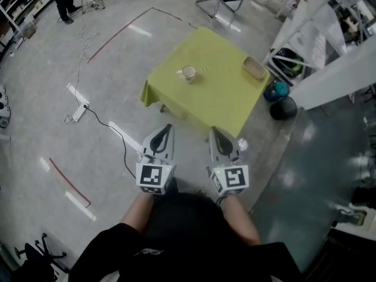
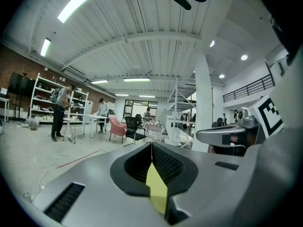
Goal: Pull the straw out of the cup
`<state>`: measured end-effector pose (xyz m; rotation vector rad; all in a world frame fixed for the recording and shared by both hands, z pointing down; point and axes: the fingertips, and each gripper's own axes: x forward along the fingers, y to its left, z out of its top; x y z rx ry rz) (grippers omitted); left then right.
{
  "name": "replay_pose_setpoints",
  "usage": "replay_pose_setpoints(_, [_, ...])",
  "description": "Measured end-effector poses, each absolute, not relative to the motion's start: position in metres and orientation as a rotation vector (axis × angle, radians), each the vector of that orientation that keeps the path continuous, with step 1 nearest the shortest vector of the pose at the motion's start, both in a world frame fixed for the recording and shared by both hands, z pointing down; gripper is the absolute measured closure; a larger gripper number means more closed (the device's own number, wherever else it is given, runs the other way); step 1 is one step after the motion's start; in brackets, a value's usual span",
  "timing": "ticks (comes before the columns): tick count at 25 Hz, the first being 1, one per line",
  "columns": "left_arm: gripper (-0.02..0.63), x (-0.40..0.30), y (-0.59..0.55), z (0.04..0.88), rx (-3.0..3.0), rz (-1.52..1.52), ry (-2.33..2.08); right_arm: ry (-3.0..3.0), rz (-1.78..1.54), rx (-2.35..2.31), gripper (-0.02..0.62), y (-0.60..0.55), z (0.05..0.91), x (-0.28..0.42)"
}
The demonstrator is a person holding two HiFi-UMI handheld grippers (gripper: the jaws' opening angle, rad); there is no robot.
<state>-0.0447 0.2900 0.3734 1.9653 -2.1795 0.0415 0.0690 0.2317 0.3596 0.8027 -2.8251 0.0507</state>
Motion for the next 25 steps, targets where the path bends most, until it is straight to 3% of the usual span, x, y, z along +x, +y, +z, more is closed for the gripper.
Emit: replay_pose_setpoints(25, [0.561,-0.100,0.229,0.407,2.071,0.077,-1.950,-2.755,0.129,0.861,0.578,0.175,0.388,0.003])
